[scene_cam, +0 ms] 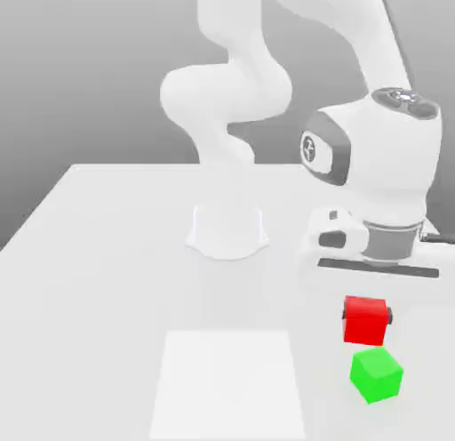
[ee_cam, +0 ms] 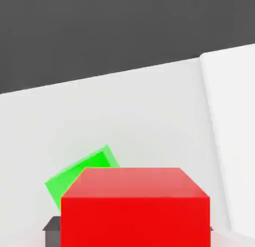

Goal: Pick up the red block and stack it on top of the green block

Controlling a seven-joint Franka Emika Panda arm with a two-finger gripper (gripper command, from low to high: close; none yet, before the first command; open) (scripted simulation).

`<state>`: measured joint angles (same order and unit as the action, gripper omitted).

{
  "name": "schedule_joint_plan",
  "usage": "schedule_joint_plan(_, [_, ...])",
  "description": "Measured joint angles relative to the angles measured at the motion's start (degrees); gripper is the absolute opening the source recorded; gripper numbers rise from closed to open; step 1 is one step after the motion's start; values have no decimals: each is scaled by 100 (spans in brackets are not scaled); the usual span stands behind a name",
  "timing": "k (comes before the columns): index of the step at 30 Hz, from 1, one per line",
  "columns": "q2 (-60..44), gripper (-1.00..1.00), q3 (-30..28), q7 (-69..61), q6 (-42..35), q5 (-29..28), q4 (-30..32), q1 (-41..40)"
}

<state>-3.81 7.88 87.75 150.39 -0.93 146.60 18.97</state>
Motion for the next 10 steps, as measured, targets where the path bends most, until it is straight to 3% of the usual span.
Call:
schedule_joint_plan(6, [-771,-100,-104,660,653,-264,-125,162])
schedule_joint_plan(7, [-945,100,-134,705,815,-322,-132,184])
schedule_joint_plan(10, [-945,100,-134,705,815,-322,-132,184])
